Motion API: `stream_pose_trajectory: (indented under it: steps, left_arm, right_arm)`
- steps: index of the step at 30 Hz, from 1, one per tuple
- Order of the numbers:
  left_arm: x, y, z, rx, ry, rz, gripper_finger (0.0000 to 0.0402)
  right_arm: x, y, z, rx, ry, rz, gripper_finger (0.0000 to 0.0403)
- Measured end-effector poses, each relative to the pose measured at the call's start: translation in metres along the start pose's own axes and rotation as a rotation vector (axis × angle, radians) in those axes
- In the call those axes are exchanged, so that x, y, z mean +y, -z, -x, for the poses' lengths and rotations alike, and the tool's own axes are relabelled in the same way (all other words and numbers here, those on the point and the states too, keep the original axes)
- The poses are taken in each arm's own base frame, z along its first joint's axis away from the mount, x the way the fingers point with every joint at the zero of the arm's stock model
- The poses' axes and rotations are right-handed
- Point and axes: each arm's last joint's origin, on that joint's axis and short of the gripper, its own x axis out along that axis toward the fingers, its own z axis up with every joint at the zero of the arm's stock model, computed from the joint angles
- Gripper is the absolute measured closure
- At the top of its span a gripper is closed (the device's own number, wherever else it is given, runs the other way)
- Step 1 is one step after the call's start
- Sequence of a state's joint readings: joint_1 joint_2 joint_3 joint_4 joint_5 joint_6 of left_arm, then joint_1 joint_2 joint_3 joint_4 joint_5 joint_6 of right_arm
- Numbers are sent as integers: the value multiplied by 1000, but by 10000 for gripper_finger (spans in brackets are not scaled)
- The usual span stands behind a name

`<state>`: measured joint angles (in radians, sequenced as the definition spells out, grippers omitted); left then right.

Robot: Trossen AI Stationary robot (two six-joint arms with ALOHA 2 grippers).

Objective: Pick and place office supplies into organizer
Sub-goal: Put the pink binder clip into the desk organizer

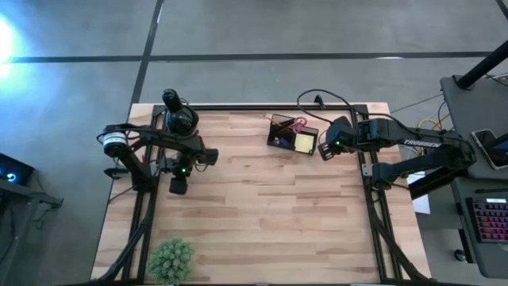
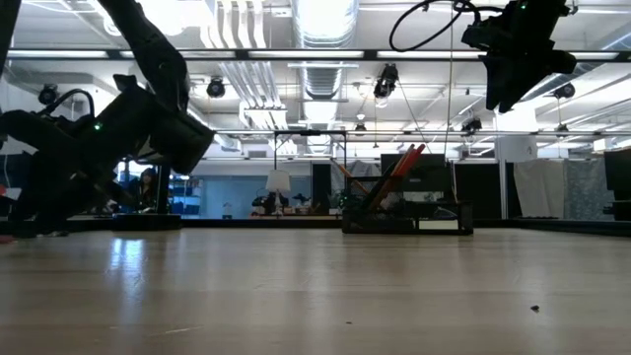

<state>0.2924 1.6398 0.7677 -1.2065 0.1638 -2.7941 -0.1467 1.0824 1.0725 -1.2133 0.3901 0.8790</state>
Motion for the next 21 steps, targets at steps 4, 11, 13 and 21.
stream_pose_trajectory:
  steps: [4,11,13,21]
  left_arm:
    - [4,0,0,-13,1,-18,279]
    - [8,-2,-9,-56,17,-29,279]
    - [8,-2,-11,-55,23,-27,279]
    - [10,4,-14,-34,65,-36,279]
  right_arm:
    - [0,0,0,0,0,0,280]
    - [0,0,0,0,0,0,280]
    - [0,0,0,0,0,0,280]
    - [0,0,0,0,0,0,280]
